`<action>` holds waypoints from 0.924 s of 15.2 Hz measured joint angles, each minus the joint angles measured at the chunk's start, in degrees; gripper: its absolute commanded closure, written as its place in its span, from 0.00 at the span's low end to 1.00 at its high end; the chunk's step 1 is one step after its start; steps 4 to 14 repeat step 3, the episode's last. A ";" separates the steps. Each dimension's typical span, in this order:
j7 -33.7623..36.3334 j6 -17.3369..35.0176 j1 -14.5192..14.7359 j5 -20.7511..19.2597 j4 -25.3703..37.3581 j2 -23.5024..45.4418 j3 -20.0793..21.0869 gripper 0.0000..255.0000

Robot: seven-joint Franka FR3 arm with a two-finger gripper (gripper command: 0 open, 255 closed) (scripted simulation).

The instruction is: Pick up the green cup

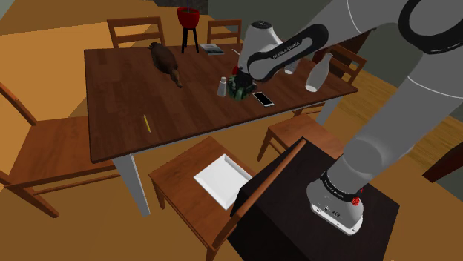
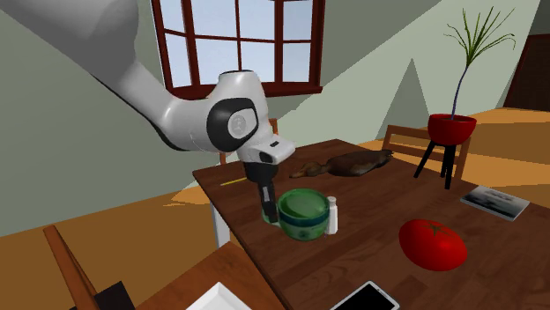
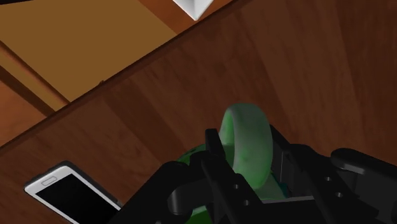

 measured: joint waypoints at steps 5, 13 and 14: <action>-1.11 -1.90 -0.10 1.13 0.76 -1.27 0.09 1.00; -1.11 -1.90 -0.10 1.13 0.76 -1.27 0.09 1.00; -1.11 -1.90 -0.10 1.13 0.76 -1.27 0.09 1.00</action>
